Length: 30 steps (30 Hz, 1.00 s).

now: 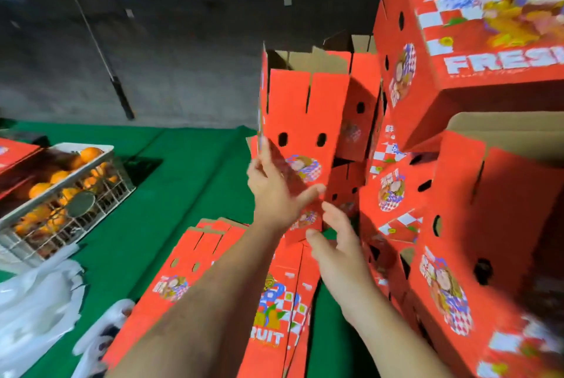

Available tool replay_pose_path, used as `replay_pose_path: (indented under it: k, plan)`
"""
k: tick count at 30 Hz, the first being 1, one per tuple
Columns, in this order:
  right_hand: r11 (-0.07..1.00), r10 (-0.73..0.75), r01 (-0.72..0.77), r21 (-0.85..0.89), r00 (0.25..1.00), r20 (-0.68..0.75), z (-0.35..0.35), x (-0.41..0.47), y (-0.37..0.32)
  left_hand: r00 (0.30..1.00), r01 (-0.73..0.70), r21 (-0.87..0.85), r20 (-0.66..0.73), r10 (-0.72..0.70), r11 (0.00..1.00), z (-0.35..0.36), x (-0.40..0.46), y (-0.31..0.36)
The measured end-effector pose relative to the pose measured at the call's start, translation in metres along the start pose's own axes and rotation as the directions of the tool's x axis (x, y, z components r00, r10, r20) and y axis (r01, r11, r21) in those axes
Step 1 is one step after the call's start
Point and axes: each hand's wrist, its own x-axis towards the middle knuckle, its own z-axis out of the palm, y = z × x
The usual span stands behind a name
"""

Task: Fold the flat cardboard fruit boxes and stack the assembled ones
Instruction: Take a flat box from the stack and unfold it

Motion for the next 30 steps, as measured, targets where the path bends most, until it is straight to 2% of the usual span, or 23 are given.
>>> replay_pose_path:
  k: [2, 5, 6, 8, 10, 11, 15, 18, 21, 23, 24, 25, 26, 27, 28, 29, 30]
  plan:
    - [1.000, 0.014, -0.012, 0.026, 0.997, -0.073, 0.001, 0.019, -0.004, 0.983, -0.006, -0.047, 0.182, 0.014, 0.999, 0.009, -0.002, -0.008]
    - [1.000, 0.006, -0.004, 0.021, 0.997, -0.078, 0.004, 0.033, -0.010, 0.924, 0.029, -0.049, 0.383, -0.008, 0.998, 0.008, 0.001, -0.016]
    - [1.000, 0.002, -0.001, 0.013, 0.997, -0.074, 0.004, 0.034, -0.011, 0.926, 0.067, -0.058, 0.375, -0.040, 0.996, 0.005, -0.001, -0.017]
    - [1.000, 0.013, -0.014, -0.004, 0.997, -0.071, 0.002, 0.034, -0.007, 0.952, 0.183, -0.136, 0.273, -0.140, 0.974, -0.001, -0.009, -0.018]
    - [0.999, 0.032, -0.033, -0.013, 0.997, -0.075, 0.000, 0.033, 0.001, 0.959, 0.263, -0.259, 0.172, -0.224, 0.929, -0.003, -0.027, -0.015]
    - [0.999, 0.040, -0.041, -0.017, 0.997, -0.069, -0.001, 0.031, 0.006, 0.955, 0.288, -0.331, 0.164, -0.246, 0.899, -0.001, -0.039, -0.013]
    - [0.997, 0.050, -0.052, -0.057, 0.998, -0.026, -0.002, 0.020, 0.030, 0.909, 0.409, -0.483, 0.291, -0.299, 0.774, 0.007, -0.098, -0.018]
    - [0.978, 0.146, -0.138, -0.157, 0.989, 0.040, -0.001, 0.010, 0.061, 0.879, 0.462, -0.452, 0.346, -0.328, 0.763, 0.008, -0.144, -0.038]
    - [0.931, 0.289, -0.255, -0.259, 0.952, 0.100, 0.000, -0.007, 0.096, 0.816, 0.567, -0.349, 0.361, -0.452, 0.746, 0.005, -0.180, -0.062]
    - [0.897, 0.369, -0.323, -0.301, 0.922, 0.113, 0.000, -0.021, 0.119, 0.802, 0.575, -0.252, 0.362, -0.475, 0.779, 0.001, -0.196, -0.074]
    - [0.882, 0.406, -0.355, -0.310, 0.906, 0.118, 0.000, -0.028, 0.130, 0.815, 0.525, -0.148, 0.369, -0.446, 0.838, -0.002, -0.205, -0.082]
    - [0.864, 0.444, -0.389, -0.320, 0.888, 0.120, -0.001, -0.036, 0.141, 0.825, 0.422, 0.029, 0.403, -0.397, 0.906, -0.003, -0.215, -0.093]
    - [0.842, 0.484, -0.424, -0.335, 0.867, 0.117, -0.003, -0.046, 0.152, 0.792, 0.276, 0.248, 0.489, -0.366, 0.929, -0.004, -0.229, -0.105]
    - [0.817, 0.522, -0.456, -0.353, 0.845, 0.117, -0.006, -0.056, 0.162, 0.702, 0.138, 0.465, 0.577, -0.417, 0.875, -0.005, -0.245, -0.120]
    - [0.792, 0.558, -0.486, -0.369, 0.822, 0.117, -0.008, -0.067, 0.171, 0.596, 0.024, 0.625, 0.617, -0.513, 0.780, -0.007, -0.262, -0.135]
    - [0.769, 0.589, -0.511, -0.384, 0.800, 0.114, -0.011, -0.078, 0.178, 0.539, -0.061, 0.695, 0.627, -0.562, 0.717, -0.010, -0.277, -0.148]
    - [0.745, 0.617, -0.535, -0.398, 0.779, 0.107, -0.013, -0.088, 0.185, 0.541, -0.126, 0.718, 0.628, -0.559, 0.685, -0.013, -0.290, -0.157]
